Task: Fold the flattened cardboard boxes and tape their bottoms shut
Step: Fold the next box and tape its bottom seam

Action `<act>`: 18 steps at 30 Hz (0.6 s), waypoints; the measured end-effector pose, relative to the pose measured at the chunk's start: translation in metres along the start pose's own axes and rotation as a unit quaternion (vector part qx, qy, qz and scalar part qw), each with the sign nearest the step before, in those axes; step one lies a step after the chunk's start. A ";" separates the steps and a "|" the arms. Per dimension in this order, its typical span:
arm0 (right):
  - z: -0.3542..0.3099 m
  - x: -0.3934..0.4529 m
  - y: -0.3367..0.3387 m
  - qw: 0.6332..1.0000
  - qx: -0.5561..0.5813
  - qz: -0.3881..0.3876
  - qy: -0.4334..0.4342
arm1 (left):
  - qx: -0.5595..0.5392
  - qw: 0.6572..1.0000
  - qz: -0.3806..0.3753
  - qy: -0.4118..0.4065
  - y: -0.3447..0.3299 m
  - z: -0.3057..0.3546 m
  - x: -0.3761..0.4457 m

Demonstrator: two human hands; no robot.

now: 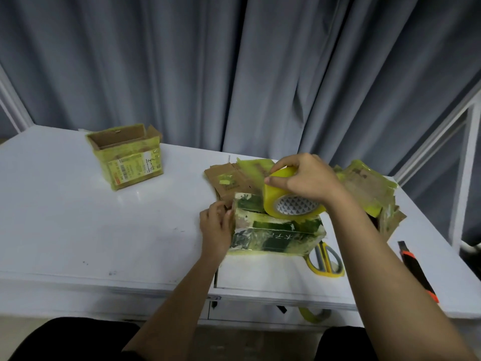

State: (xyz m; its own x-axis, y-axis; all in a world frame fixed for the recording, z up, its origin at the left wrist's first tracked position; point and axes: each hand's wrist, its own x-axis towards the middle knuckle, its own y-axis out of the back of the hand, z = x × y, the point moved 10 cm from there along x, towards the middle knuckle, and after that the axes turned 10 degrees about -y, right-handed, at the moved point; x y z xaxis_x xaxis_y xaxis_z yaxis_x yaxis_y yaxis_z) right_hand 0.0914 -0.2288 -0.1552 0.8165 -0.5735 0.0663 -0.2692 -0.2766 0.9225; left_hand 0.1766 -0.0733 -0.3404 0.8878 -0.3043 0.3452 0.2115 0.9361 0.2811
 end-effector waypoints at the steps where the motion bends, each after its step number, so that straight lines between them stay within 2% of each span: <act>1: 0.001 0.000 0.000 1.000 0.002 0.000 -0.002 | 0.060 0.998 -0.018 -0.016 0.000 -0.004 -0.003; 3: 0.003 0.001 0.001 1.000 0.004 -0.004 -0.003 | 0.127 0.989 -0.059 -0.047 0.003 -0.006 -0.005; 4: 0.004 0.000 0.001 1.000 0.005 -0.005 -0.002 | 0.117 0.990 -0.054 -0.050 0.008 -0.003 -0.002; 6: 0.003 -0.001 0.001 1.000 0.007 -0.001 0.004 | -0.010 0.999 -0.034 -0.027 0.014 0.011 0.010; 8: 0.003 -0.002 0.001 1.000 0.009 0.002 0.006 | -0.169 0.977 -0.121 0.043 -0.016 0.023 0.013; 10: 0.002 -0.003 0.002 1.000 0.013 0.007 0.013 | -0.242 0.942 -0.196 0.125 -0.047 0.020 -0.001; 13: 0.003 -0.003 0.002 1.000 0.015 0.005 0.014 | -0.182 0.951 -0.198 0.149 -0.055 0.001 -0.007; 16: 0.003 -0.003 0.001 1.000 0.017 0.003 0.020 | -0.099 0.976 -0.180 0.071 -0.030 0.020 0.011; 18: 0.003 -0.002 0.000 0.999 0.029 -0.004 0.030 | 0.026 0.969 -0.242 -0.048 -0.036 0.053 0.021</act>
State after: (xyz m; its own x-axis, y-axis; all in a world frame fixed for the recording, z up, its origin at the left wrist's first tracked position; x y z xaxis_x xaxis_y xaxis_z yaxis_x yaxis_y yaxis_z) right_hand 0.0876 -0.2303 -0.1563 0.8472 -0.5246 0.0841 -0.2909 -0.3256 0.8996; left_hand 0.1660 -0.1225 -0.2956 0.6463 -0.7233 0.2433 0.5711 0.6699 0.4743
